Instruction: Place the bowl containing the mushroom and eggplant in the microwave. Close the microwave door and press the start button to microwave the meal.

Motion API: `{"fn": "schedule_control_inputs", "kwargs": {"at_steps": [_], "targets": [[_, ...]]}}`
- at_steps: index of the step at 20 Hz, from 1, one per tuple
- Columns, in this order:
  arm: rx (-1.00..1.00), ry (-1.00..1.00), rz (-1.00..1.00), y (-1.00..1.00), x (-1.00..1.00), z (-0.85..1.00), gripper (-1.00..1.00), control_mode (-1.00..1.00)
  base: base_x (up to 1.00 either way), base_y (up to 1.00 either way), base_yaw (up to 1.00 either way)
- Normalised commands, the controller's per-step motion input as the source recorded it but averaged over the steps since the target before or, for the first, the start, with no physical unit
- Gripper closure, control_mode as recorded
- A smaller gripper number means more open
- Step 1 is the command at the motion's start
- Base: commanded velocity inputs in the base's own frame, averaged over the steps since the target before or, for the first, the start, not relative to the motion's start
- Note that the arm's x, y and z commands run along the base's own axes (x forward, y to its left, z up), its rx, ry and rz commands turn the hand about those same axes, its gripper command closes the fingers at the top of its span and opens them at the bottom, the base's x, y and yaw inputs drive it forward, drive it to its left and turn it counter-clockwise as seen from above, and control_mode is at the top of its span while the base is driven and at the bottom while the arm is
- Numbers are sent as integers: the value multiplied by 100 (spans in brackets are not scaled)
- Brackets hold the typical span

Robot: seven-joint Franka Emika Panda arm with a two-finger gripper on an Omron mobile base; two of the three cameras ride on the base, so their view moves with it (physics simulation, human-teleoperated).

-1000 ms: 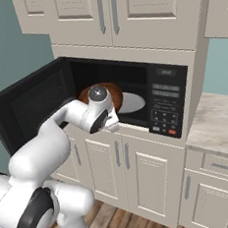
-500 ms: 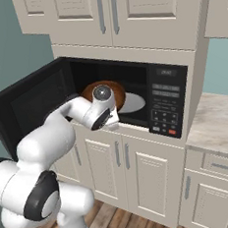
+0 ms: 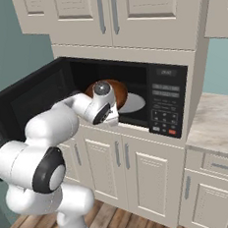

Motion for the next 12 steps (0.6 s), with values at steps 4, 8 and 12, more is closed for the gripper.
{"fn": "schedule_control_inputs", "kwargs": {"at_steps": [4, 8, 12], "targets": [[0, 4, -3, -5, 37, -10, 100, -100, 0, 0, 0], [0, 3, -2, -9, 35, -14, 100, -100, 0, 0, 0], [0, 1, -1, -9, 27, -36, 100, -100, 0, 0, 0]]}}
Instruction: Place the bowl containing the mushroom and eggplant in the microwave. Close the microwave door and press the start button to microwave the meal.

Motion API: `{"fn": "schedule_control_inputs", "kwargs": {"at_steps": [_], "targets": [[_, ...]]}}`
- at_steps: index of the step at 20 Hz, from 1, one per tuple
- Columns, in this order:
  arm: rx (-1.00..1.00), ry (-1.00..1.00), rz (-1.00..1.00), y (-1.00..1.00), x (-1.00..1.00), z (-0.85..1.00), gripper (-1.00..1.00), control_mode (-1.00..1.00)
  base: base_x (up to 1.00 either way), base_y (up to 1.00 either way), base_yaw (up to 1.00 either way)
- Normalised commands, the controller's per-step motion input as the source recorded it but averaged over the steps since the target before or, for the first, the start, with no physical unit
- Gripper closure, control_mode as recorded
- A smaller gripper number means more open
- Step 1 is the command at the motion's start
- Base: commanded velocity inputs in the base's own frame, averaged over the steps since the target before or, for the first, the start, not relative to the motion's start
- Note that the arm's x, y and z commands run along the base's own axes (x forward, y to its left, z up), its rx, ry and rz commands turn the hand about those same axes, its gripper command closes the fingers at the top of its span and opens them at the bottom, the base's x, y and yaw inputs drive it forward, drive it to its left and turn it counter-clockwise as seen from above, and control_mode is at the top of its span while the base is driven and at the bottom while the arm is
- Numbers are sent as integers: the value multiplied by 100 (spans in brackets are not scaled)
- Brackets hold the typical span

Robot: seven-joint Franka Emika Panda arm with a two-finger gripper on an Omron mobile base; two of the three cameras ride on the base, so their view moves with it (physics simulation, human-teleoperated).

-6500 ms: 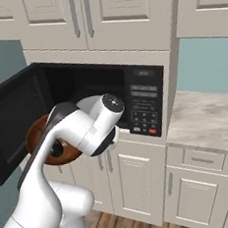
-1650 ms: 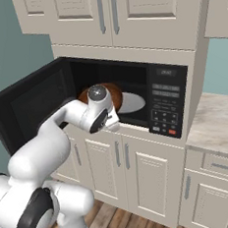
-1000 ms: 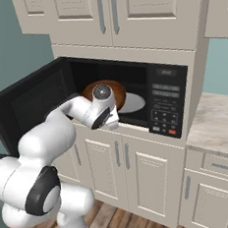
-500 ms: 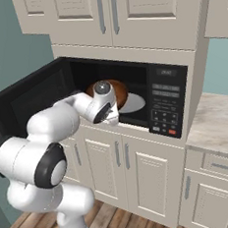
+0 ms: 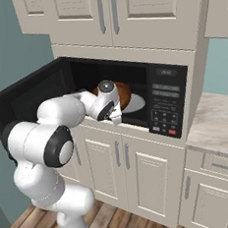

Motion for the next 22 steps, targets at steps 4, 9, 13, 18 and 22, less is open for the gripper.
{"fn": "schedule_control_inputs", "kwargs": {"at_steps": [4, 9, 13, 18, 22], "targets": [[0, 1, -1, -4, 27, -34, 100, -100, 0, 0, 0], [0, 0, -3, -12, 39, -4, 100, -100, 0, 0, 0], [0, 0, -4, -11, 44, 0, 100, -100, 0, 0, 0], [0, 0, -1, 0, 44, -1, 100, -100, 0, 0, 0], [0, 3, -1, 0, 42, -15, 100, -100, 0, 0, 0]]}}
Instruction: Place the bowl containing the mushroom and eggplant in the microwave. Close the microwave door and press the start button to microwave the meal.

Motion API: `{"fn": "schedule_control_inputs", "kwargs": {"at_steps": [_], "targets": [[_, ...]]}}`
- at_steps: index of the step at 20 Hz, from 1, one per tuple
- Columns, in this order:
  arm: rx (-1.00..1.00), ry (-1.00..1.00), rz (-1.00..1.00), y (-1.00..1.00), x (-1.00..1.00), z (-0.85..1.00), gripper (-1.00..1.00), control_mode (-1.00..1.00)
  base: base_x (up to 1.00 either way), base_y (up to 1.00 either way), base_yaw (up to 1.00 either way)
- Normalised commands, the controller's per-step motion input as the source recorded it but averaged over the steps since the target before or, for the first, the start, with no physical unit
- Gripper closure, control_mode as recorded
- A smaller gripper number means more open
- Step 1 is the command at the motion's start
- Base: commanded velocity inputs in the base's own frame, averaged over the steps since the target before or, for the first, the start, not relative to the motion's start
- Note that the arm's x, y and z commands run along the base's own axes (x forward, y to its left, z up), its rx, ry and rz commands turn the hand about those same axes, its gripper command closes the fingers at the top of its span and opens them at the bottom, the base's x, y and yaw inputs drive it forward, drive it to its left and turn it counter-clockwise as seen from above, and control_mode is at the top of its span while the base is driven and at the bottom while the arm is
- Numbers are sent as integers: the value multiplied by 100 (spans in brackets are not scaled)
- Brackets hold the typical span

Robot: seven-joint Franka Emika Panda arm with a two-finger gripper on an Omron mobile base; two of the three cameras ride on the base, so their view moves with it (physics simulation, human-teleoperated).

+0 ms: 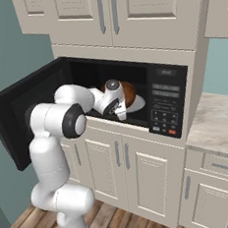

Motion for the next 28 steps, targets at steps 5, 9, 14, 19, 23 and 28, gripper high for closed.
{"fn": "schedule_control_inputs", "kwargs": {"at_steps": [5, 9, 14, 19, 23, 28], "targets": [[0, 6, -1, 0, 40, -31, 100, -100, 0, 0, 0], [0, 1, -3, -4, 49, -6, 100, -100, 0, 0, 0], [0, 0, -5, -1, 42, -6, -100, -100, 0, 0, 0], [0, 0, -3, 0, 13, -1, -100, -100, 0, 0, 0], [0, -8, 0, 5, -31, -11, -100, -100, 0, 0, 0], [0, -23, 0, 13, -60, -18, -100, -100, 0, 0, 0]]}}
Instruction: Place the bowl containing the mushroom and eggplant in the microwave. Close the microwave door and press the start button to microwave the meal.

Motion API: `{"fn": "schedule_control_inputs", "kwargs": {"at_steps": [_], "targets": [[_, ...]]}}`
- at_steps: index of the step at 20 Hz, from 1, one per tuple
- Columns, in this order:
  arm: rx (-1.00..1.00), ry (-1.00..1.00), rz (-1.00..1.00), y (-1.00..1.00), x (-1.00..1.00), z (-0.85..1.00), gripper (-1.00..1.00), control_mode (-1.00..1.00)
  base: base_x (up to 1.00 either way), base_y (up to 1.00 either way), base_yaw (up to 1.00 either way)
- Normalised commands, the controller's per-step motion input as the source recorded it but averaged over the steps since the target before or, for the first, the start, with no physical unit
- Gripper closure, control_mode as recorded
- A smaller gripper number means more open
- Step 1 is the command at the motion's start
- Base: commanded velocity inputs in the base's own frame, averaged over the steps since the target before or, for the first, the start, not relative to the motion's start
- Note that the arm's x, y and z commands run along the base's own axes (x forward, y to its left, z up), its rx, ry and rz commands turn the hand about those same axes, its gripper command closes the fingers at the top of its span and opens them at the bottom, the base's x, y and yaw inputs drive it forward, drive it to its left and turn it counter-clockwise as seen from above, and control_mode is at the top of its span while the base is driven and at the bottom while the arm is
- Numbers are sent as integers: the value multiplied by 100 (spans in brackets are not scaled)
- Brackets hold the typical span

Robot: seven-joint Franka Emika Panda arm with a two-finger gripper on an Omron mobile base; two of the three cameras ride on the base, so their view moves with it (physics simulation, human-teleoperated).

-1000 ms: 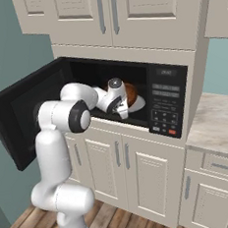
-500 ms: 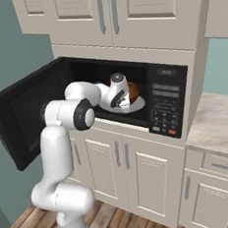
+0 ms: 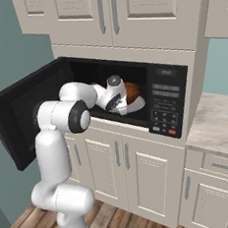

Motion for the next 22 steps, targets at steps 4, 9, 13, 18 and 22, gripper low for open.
{"fn": "schedule_control_inputs", "kwargs": {"at_steps": [4, 9, 13, 18, 22], "targets": [[0, -25, 0, 1, -64, 27, -100, -100, 0, 0, 0], [0, 2, 0, -14, -83, 77, -100, -100, 0, 0, 0], [-8, 21, 7, -8, -100, 64, -100, -100, 0, 0, 0], [-25, 20, 21, 0, -100, 80, -100, -100, 0, 0, 0], [-30, 14, 28, 4, -100, 91, -100, -100, 0, 0, 0]]}}
